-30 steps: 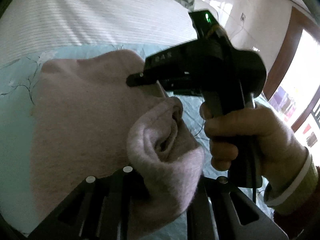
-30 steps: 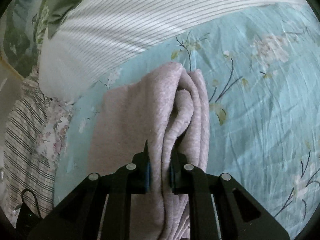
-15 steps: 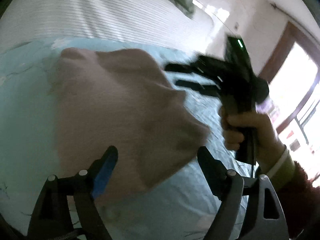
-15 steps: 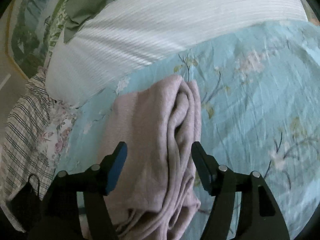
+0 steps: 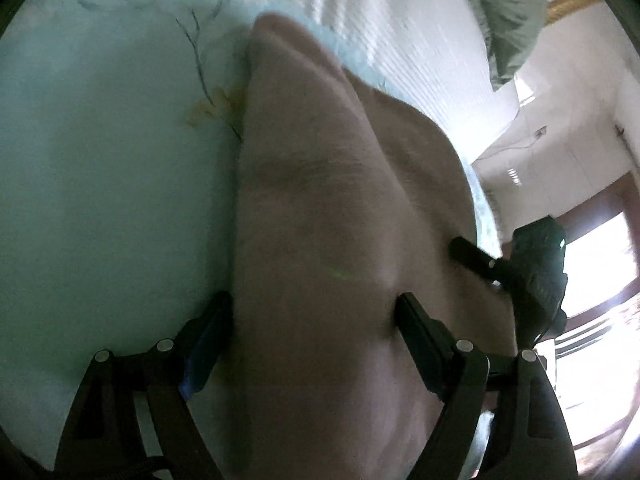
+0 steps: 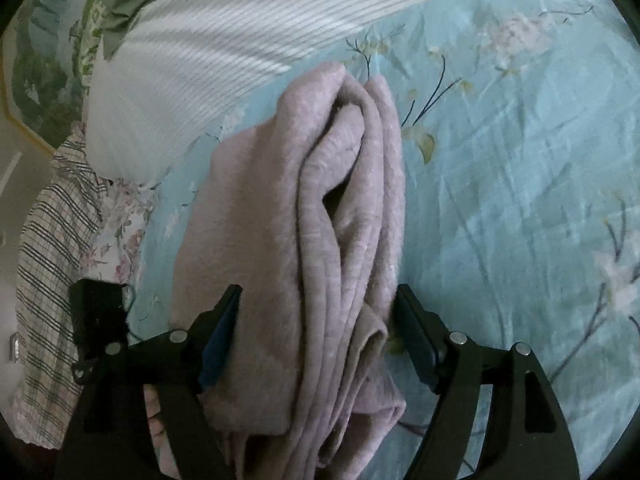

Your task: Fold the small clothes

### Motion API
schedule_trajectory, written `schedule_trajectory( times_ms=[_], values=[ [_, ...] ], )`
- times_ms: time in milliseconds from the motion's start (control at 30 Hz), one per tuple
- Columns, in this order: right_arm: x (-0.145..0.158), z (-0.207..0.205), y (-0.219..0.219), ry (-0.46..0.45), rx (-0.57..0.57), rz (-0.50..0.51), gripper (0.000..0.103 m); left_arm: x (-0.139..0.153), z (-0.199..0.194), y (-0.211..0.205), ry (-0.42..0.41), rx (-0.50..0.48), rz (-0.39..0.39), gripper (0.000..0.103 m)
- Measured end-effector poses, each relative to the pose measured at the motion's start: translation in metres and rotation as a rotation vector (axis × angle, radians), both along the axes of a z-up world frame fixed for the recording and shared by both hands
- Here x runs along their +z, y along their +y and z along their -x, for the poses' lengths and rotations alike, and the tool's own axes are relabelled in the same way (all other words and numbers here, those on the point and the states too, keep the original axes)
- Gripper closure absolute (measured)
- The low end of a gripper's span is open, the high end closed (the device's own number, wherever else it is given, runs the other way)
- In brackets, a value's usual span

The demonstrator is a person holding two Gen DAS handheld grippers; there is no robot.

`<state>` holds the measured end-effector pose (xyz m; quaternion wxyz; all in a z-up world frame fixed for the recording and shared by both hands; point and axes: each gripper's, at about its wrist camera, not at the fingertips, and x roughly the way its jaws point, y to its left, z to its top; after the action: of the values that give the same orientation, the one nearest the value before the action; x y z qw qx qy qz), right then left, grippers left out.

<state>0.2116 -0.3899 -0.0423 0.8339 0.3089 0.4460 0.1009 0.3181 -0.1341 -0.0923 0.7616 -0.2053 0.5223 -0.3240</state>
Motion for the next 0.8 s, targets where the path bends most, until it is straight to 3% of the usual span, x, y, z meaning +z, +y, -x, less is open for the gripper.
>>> schedule_trajectory(
  times_ms=[33, 67, 100, 167, 233, 333, 533, 667, 800],
  values=[
    [0.0, -0.001, 0.003, -0.003, 0.008, 0.001, 0.028, -0.001, -0.003, -0.003, -0.004, 0.004, -0.001, 0.022],
    [-0.001, -0.002, 0.006, 0.001, 0.015, 0.009, 0.036, 0.001, -0.006, -0.007, -0.023, 0.006, -0.014, 0.026],
    [-0.003, -0.005, 0.01, 0.026, 0.019, 0.008, 0.052, 0.002, -0.005, -0.009, -0.034, 0.001, -0.02, 0.038],
    [-0.001, -0.005, 0.014, 0.035, 0.02, -0.002, 0.059, 0.005, -0.007, -0.009, -0.049, -0.004, -0.012, 0.057],
    [0.009, 0.0, 0.019, 0.013, 0.018, -0.026, 0.065, 0.012, -0.002, -0.007, -0.075, -0.006, 0.005, 0.062],
    [0.024, 0.007, 0.037, -0.037, 0.048, -0.064, 0.069, 0.03, 0.012, 0.003, -0.126, -0.005, 0.028, 0.064],
    [0.049, 0.019, 0.12, -0.135, 0.19, -0.06, 0.07, 0.068, 0.059, 0.073, -0.208, 0.071, 0.02, 0.064],
    [0.044, 0.013, 0.171, -0.159, 0.282, -0.131, 0.07, 0.082, 0.091, 0.14, -0.228, 0.171, 0.014, 0.064],
    [0.02, 0.003, 0.208, -0.1, 0.34, -0.165, 0.07, 0.069, 0.106, 0.184, -0.192, 0.251, -0.008, 0.064]
  ],
)
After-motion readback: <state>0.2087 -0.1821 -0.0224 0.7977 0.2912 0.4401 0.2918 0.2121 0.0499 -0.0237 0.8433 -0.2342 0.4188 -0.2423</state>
